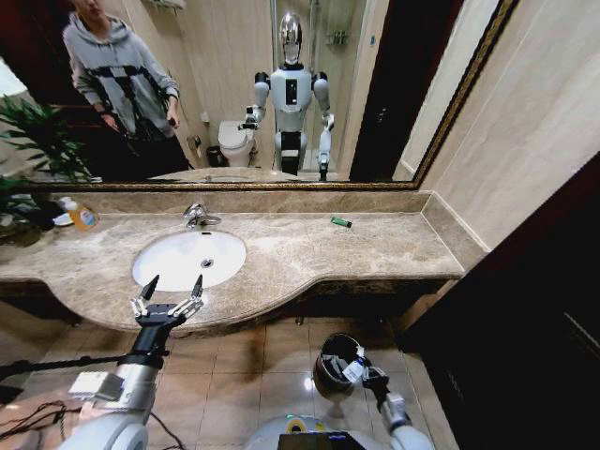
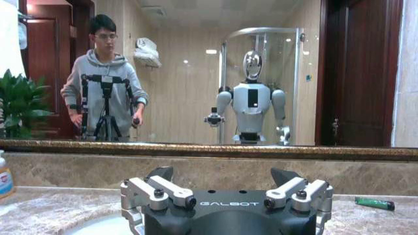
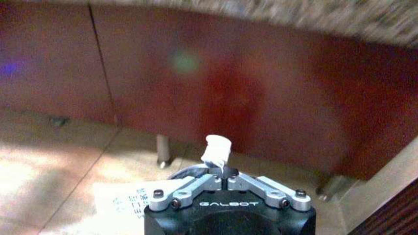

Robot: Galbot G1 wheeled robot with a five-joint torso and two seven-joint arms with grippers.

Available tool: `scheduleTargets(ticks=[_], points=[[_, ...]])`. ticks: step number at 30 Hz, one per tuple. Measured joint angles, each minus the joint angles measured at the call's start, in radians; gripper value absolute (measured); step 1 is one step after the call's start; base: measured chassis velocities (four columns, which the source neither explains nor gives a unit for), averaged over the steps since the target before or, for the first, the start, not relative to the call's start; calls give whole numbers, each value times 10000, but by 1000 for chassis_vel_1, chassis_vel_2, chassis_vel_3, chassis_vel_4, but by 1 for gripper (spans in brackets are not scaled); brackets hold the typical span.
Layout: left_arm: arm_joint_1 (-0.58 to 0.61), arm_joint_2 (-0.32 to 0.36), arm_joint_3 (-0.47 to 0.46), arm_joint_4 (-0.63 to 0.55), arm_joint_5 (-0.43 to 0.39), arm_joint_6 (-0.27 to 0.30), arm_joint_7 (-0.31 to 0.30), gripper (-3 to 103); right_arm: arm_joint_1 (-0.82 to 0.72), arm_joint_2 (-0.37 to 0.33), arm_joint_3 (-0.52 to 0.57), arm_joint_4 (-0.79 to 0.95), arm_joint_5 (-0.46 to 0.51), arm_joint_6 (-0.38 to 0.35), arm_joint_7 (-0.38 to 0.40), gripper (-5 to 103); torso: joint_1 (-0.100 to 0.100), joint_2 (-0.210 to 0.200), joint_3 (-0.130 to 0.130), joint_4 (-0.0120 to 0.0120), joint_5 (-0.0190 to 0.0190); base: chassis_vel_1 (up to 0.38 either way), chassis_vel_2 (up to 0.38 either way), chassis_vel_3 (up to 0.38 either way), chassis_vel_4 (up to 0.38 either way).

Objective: Pick up the trash from the sink and place it in the trash bin.

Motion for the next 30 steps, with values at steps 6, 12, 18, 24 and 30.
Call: scheduleTargets(ticks=[6, 12, 18, 24, 30], points=[[-1, 0, 0, 0, 0, 0, 0, 100, 1361, 531, -471, -2599, -489, 95, -54, 0, 0, 0, 0, -2, -4, 0, 0, 0, 0], [0, 0, 0, 0, -1, 0, -1, 100, 2260, 886, -545, -3908, -580, 304, -110, 0, 0, 0, 0, -1, -1, 0, 0, 0, 0], [-1, 0, 0, 0, 0, 0, -1, 100, 3029, 1031, -544, -4810, -588, 463, -121, -2, 0, 0, 0, -2, -3, 0, 0, 0, 0], [-1, 0, 0, 0, 0, 0, 0, 100, 3410, 962, -532, -5332, -613, 660, 2, 24, -1, 0, 0, -2, -4, 0, 0, 0, 0], [-1, 0, 0, 1, -1, 0, 0, 100, 3420, 901, -509, -5319, -592, 674, 83, 41, -2, 0, 0, -2, -3, 0, 0, 0, 0]])
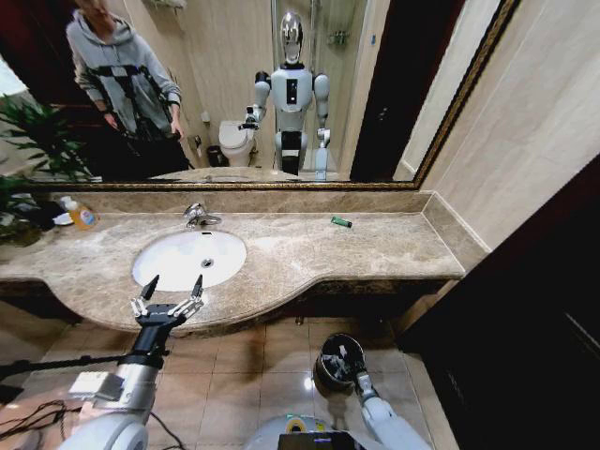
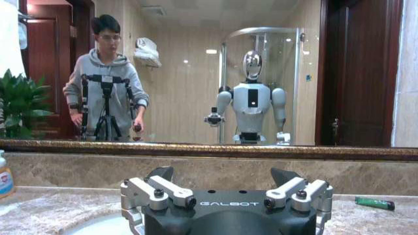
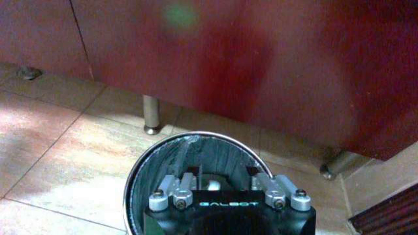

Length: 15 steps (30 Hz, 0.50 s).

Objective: Pick up the trash from the sink and place it in the trash bin.

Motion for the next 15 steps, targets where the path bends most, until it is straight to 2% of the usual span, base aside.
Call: scheduleTargets(ticks=[3, 5, 7, 8, 11, 12, 15], points=[[0, 0, 0, 0, 0, -1, 0, 100, -106, -38, 20, 145, -1, 0, 41, 57, 0, 0, 0, 0, 1, 0, 0, 0, 0], [0, 0, 0, 0, 0, 0, 0, 100, -155, -48, 32, 223, -1, 0, 65, 57, 0, 0, 0, 0, 1, 0, 0, 0, 0], [0, 0, 0, -1, 0, -1, 0, 100, -306, -96, 75, 494, 30, -2, 141, 68, 0, 0, 0, 1, 1, 0, 0, 0, 0], [0, 0, 0, -1, 0, -1, 0, 100, -306, -96, 75, 494, 30, -2, 141, 68, 0, 0, 0, 1, 1, 0, 0, 0, 0], [0, 0, 0, 0, 0, 0, 0, 100, -885, -286, 236, 1470, 225, 0, 376, 84, 0, 0, 0, 0, 1, 0, 0, 0, 0], [0, 0, 0, 0, 0, 0, 0, 100, -885, -286, 236, 1470, 225, 0, 376, 84, 0, 0, 0, 0, 1, 0, 0, 0, 0], [0, 0, 0, -1, 0, -1, 0, 100, -1624, -518, 356, 2532, 266, -5, 621, 98, 0, 0, 0, 0, 2, 0, 0, 0, 0]])
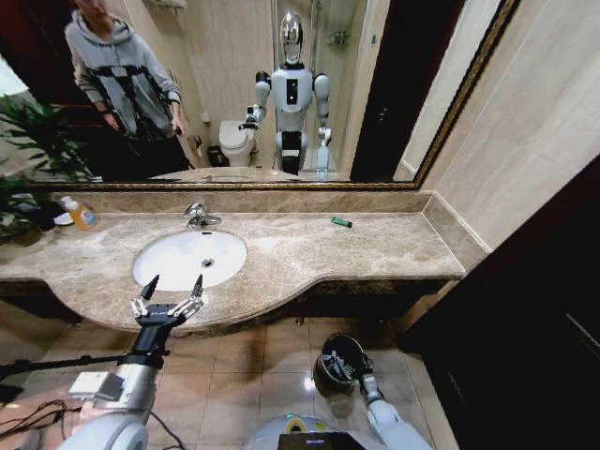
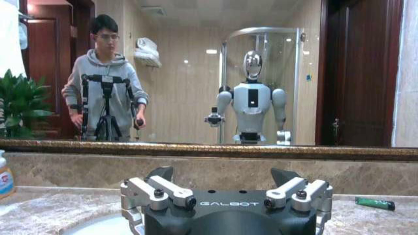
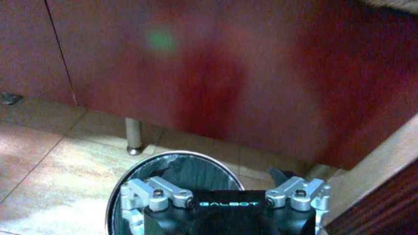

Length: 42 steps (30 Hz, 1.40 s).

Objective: Pick up the trash from the sink and place it in the trash bin.

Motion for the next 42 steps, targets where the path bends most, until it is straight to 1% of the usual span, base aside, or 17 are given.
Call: scheduleTargets(ticks=[5, 9, 10, 13, 14, 17, 18, 22, 24, 27, 29, 30, 32, 33, 36, 37, 42], points=[[0, 0, 0, 0, 0, 0, 0, 100, -852, -277, 195, 1351, 1, -120, 68, 100, 0, 0, 0, 0, 0, 0, 0, 0, 0], [0, 0, 1, 1, 0, 0, 0, 100, -1944, -523, 738, 3382, 19, -348, 66, 100, 0, 0, 0, 0, -1, 0, 0, 0, 0], [0, 0, 1, 1, 0, 0, 0, 100, -1944, -523, 738, 3382, 19, -348, 66, 100, 0, 0, 0, 0, -1, 0, 0, 0, 0], [0, 0, 0, 0, 0, 0, 0, 100, -2877, -645, 1220, 5133, 125, -468, 44, 100, -1, 0, -1, 0, 0, 0, 0, 0, 0], [0, 0, 0, 0, 0, 0, 0, 100, -2877, -645, 1220, 5133, 125, -468, 44, 100, -1, 0, -1, 0, 0, 0, 0, 0, 0], [0, 0, 0, 1, 0, 0, 5, 100, -3942, -674, 1679, 7101, 279, -598, 21, 100, 0, 0, -1, 0, 1, 0, 0, 0, 0], [0, 0, 0, 1, 0, 0, 5, 100, -3942, -674, 1679, 7101, 279, -598, 21, 100, 0, 0, -1, 0, 1, 0, 0, 0, 0], [0, 0, 0, 0, 0, 0, 0, 100, -4995, -771, 2130, 9482, 485, -959, -44, 100, -1, 1, 0, -1, -2, 0, 0, 0, 0], [0, 1, 0, 0, 0, 0, 0, 100, -5127, -835, 2213, 10032, 591, -1076, -84, 100, -1, 1, 0, -2, -3, 0, 0, 0, 0], [0, 0, 0, 1, 0, 0, 0, 100, -5054, -1004, 2431, 10754, 848, -1332, -133, 100, -1, 1, 0, -2, -2, 0, 0, 0, 0], [0, 0, 0, 0, 0, 0, 0, 100, -4443, -1214, 2644, 11433, 1344, -1905, -89, 100, -1, 0, 0, 0, -1, 0, 0, 0, 0], [0, 0, 0, 0, 0, 0, 0, 100, -4443, -1214, 2644, 11433, 1344, -1905, -89, 100, -1, 0, 0, 0, -1, 0, 0, 0, 0], [0, 0, -1, 1, 0, 0, 0, 100, -3743, -1422, 2681, 11880, 1910, -2532, 3, 100, 0, 0, 1, 1, 0, 0, 0, 0, 0], [0, 0, -1, 1, 0, 0, 0, 100, -3743, -1422, 2681, 11880, 1910, -2532, 3, 100, 0, 0, 1, 1, 0, 0, 0, 0, 0], [0, 0, 0, 0, 0, 0, 1, 100, -2581, -1866, 2603, 11969, 2734, -3334, 50, 100, 1, 0, 1, 1, 1, 0, 0, 0, 0], [0, 0, 0, 0, 0, 0, 1, 100, -2581, -1866, 2603, 11969, 2734, -3334, 50, 100, 1, 0, 1, 1, 1, 0, 0, 0, 0], [0, 0, 0, 0, 0, 0, 0, 100, -1320, -2578, 2093, 11293, 3479, -3817, 8, 100, 1, 0, 2, -1, -1, 0, 0, 0, 0]])
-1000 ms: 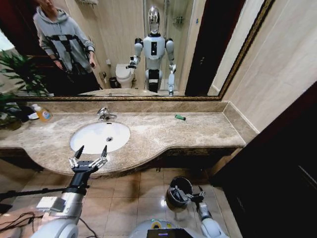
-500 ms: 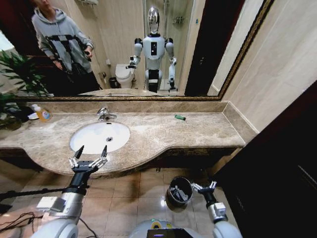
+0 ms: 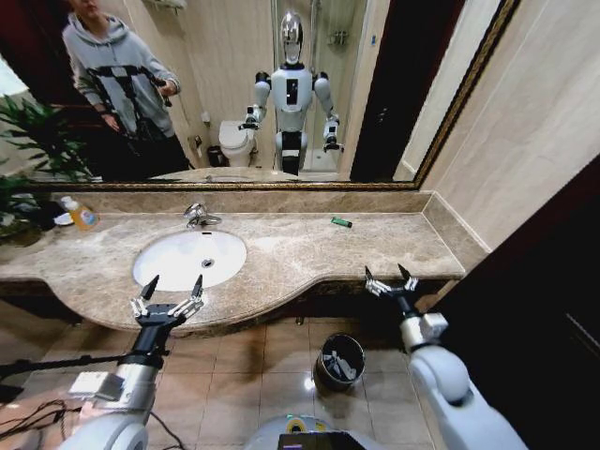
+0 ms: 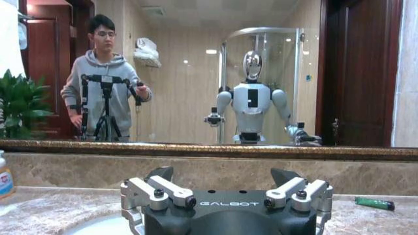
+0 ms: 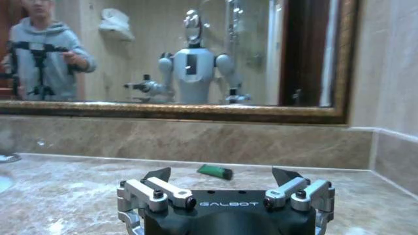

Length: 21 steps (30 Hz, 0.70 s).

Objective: Pick up the trash from the sink and place it in the trash bin.

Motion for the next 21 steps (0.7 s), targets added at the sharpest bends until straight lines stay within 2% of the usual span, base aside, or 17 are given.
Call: scheduleTargets(ticks=[3, 4, 7, 8, 11, 12, 14, 15, 18, 19, 21], points=[[0, 1, 0, 0, 0, 0, 0, 100, 1327, -478, -557, -748, 419, -262, -204, 100, 0, 0, 0, 0, 2, 0, 0, 0, 0], [0, 1, 0, 0, 0, 0, 0, 100, 1327, -478, -557, -748, 419, -262, -204, 100, 0, 0, 0, 0, 2, 0, 0, 0, 0], [1, 0, 0, 0, 0, 0, 0, 100, 2966, -826, -1015, -2039, 786, -947, -1047, 100, 0, 0, 0, 4, -2, 0, 0, 0, 0], [1, 0, 0, 0, 0, 0, 0, 100, 2966, -826, -1015, -2039, 786, -947, -1047, 100, 0, 0, 0, 4, -2, 0, 0, 0, 0], [0, 0, -1, 0, 0, 0, -1, 100, 4659, -832, -1672, -3845, 955, -1243, -1624, 100, 1, -1, 2, -3, 6, 0, 0, 0, 0], [0, 0, -1, 0, 0, 0, -1, 100, 4659, -832, -1672, -3845, 955, -1243, -1624, 100, 1, -1, 2, -3, 6, 0, 0, 0, 0], [-1, 0, 1, 0, 0, 0, 2, 100, 6058, -627, -2209, -5167, 936, -1241, -1981, 100, 0, -1, -1, 0, -7, 0, 0, 0, 0], [-1, 0, 1, 0, 0, 0, 2, 100, 6058, -627, -2209, -5167, 936, -1241, -1981, 100, 0, -1, -1, 0, -7, 0, 0, 0, 0], [-1, 1, 0, 0, 0, 0, 0, 100, 7764, 35, -2623, -7363, 539, -1056, -2826, 100, 2, -2, 1, 7, 4, 0, 0, 0, 0], [0, -1, 1, 1, 0, 0, 2, 100, 8229, 231, -2709, -8097, 315, -941, -3149, 100, 2, -1, 0, 4, -3, 0, 0, 0, 0], [-1, -1, -1, 0, 0, 0, -3, 100, 8612, 352, -2815, -8721, 143, -797, -3391, 100, 2, -1, 0, 4, -4, 0, 0, 0, 0]])
